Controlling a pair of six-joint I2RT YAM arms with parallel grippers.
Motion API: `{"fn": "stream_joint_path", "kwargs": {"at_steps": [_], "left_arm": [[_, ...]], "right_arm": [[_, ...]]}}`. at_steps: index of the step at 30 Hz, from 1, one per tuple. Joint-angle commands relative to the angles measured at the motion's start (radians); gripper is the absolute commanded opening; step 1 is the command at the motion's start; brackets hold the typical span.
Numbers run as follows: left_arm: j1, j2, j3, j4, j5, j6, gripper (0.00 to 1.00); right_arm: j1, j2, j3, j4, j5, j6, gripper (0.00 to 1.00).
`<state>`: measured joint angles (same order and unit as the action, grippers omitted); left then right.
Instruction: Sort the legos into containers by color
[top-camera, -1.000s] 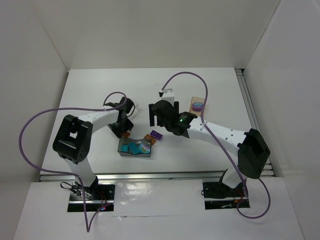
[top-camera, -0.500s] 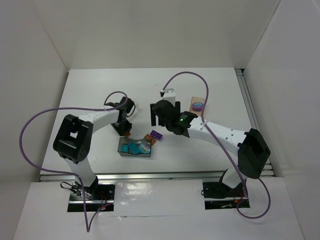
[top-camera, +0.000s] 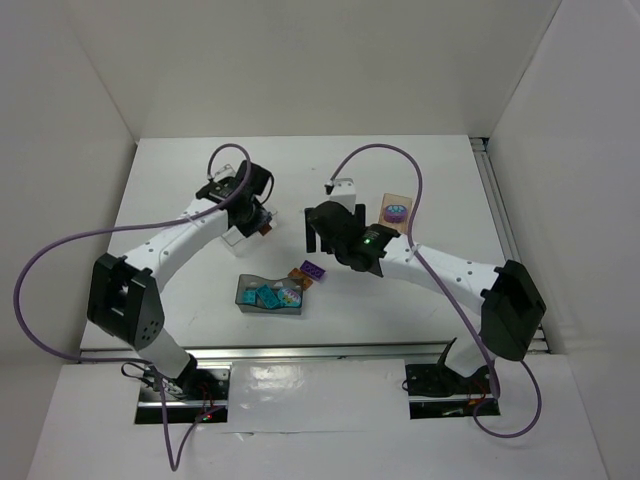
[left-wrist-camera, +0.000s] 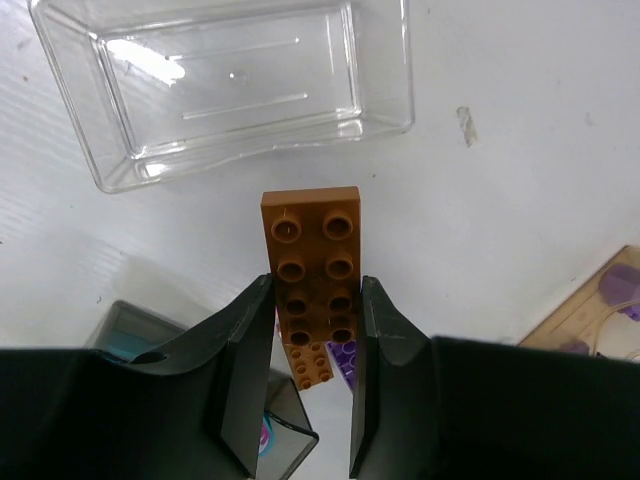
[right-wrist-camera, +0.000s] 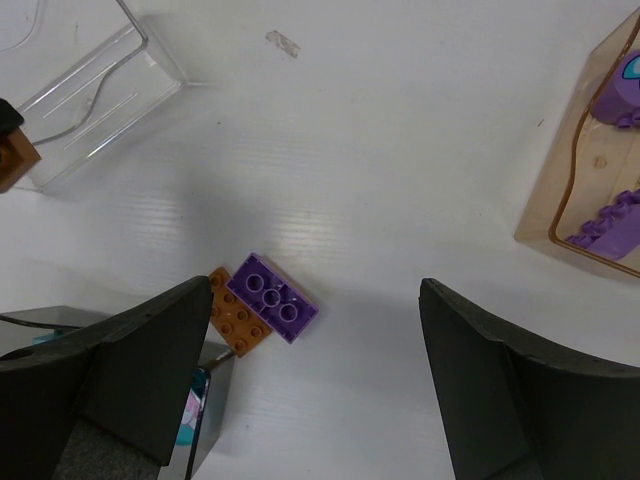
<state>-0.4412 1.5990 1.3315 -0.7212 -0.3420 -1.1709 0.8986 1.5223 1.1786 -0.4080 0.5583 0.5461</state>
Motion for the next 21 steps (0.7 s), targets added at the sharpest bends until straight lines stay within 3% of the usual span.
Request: {"fn": "stream_joint_path", "kwargs": {"at_steps": [1, 10, 13, 14, 15, 19, 21], "left_arm": [[0.018, -0.005, 0.055, -0.038, -0.058, 0.048, 0.32], [0.105, 0.094, 0.138, -0.038, -0.048, 0.112, 0.33], [0.114, 0.125, 0.149, -0.038, -0.038, 0.112, 0.38], [0.124, 0.148, 0.149, -0.038, -0.029, 0.112, 0.41], [0.124, 0.159, 0.161, -0.038, -0.029, 0.112, 0.65], [0.133, 0.191, 0.186, -0.029, -0.002, 0.142, 0.77], [0.133, 0.171, 0.186, -0.029, -0.002, 0.152, 0.79]], "right_arm": [[-0.004, -0.039, -0.007, -0.014, 0.032, 0.023, 0.91], [-0.004, -0.048, -0.016, -0.014, 0.032, 0.023, 0.91], [-0.013, -0.048, -0.016, -0.014, 0.032, 0.023, 0.91], [-0.013, -0.048, -0.025, -0.014, 0.032, 0.023, 0.91], [-0.013, -0.048, -0.025, -0.014, 0.032, 0.023, 0.91], [-0.013, -0.048, -0.025, -0.023, 0.032, 0.023, 0.91], [-0.013, -0.048, -0.025, -0.023, 0.032, 0.032, 0.91]]}}
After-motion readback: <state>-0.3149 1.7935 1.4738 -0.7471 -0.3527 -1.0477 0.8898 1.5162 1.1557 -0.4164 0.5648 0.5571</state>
